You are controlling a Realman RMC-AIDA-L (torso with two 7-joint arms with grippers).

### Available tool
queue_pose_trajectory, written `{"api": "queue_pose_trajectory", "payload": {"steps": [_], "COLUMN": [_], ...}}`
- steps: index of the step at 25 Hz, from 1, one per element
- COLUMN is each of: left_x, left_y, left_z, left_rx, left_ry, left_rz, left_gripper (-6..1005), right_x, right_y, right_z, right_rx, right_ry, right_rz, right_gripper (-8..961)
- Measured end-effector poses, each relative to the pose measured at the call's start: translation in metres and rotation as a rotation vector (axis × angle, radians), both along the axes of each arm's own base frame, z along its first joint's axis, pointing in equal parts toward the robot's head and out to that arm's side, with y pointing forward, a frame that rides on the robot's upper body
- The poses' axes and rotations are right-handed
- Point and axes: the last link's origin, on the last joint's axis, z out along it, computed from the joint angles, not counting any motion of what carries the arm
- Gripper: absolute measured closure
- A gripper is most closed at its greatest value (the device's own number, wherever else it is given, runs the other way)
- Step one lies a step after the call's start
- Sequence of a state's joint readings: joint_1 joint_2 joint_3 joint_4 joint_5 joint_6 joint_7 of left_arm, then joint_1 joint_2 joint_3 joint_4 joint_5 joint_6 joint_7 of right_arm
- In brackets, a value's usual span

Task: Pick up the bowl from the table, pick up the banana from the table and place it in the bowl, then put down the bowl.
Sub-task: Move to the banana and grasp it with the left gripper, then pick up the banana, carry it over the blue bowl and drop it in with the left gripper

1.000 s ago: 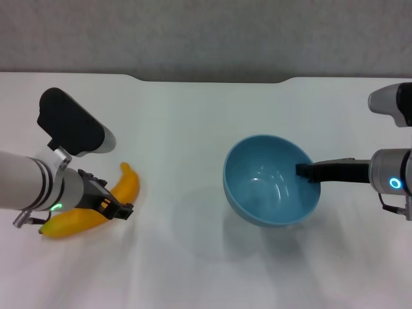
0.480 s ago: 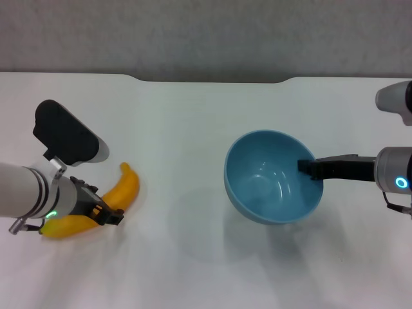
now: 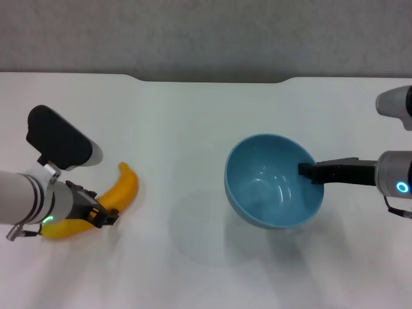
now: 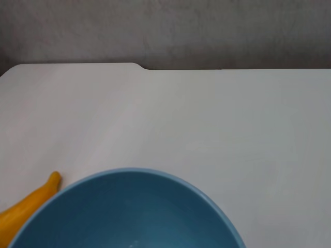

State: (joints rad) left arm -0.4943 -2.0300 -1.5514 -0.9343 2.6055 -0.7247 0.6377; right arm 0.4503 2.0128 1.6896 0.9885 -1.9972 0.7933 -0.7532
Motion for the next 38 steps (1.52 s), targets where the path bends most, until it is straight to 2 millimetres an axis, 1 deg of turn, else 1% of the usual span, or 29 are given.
{"api": "queue_pose_trajectory", "payload": {"steps": [1, 6, 9, 11, 14, 17, 20, 23, 27, 28, 30, 34, 38], "left_x": [-0.001, -0.006, -0.007, -0.002, 0.015, 0.039, 0.059, 0.080, 0.103, 0.111, 0.120, 0.129, 0.141], "left_y": [0.000, -0.002, -0.003, 0.000, 0.007, 0.012, 0.012, 0.008, 0.003, 0.001, -0.002, -0.006, -0.010], "left_z": [0.000, -0.001, -0.001, 0.001, 0.010, 0.024, 0.037, 0.041, 0.038, 0.036, 0.032, 0.021, 0.004], "left_rx": [0.002, 0.003, 0.011, 0.032, 0.085, 0.145, 0.209, 0.235, 0.222, 0.211, 0.187, 0.143, 0.085], "left_ry": [-0.002, 0.000, -0.011, -0.026, -0.062, -0.097, -0.157, -0.270, -0.464, -0.532, -0.607, -0.694, -0.760], "left_rz": [0.001, 0.016, 0.027, 0.020, -0.022, -0.105, -0.152, -0.167, -0.144, -0.136, -0.137, -0.133, -0.145], "left_gripper": [241, 438, 453, 463, 465, 468, 470, 473, 476, 476, 476, 475, 475], "right_x": [0.000, 0.000, 0.000, 0.001, 0.003, 0.003, 0.006, 0.008, 0.007, 0.007, 0.007, 0.000, -0.006], "right_y": [0.000, 0.000, 0.000, -0.001, -0.001, -0.002, -0.001, 0.000, 0.003, 0.005, 0.008, 0.018, 0.024], "right_z": [0.001, 0.002, 0.002, 0.002, 0.002, 0.003, 0.004, 0.003, -0.002, -0.004, -0.011, -0.026, -0.032], "right_rx": [0.003, 0.011, 0.013, 0.012, 0.011, 0.012, 0.017, 0.014, -0.003, -0.011, -0.033, -0.081, -0.083], "right_ry": [0.000, 0.000, -0.001, -0.001, -0.001, -0.002, -0.006, -0.016, -0.026, -0.027, -0.030, -0.044, -0.047], "right_rz": [0.002, 0.004, 0.003, 0.001, -0.003, -0.003, -0.012, -0.019, -0.021, -0.025, -0.044, -0.060, -0.061], "right_gripper": [917, 917, 917, 917, 917, 917, 917, 917, 917, 917, 917, 917, 917]}}
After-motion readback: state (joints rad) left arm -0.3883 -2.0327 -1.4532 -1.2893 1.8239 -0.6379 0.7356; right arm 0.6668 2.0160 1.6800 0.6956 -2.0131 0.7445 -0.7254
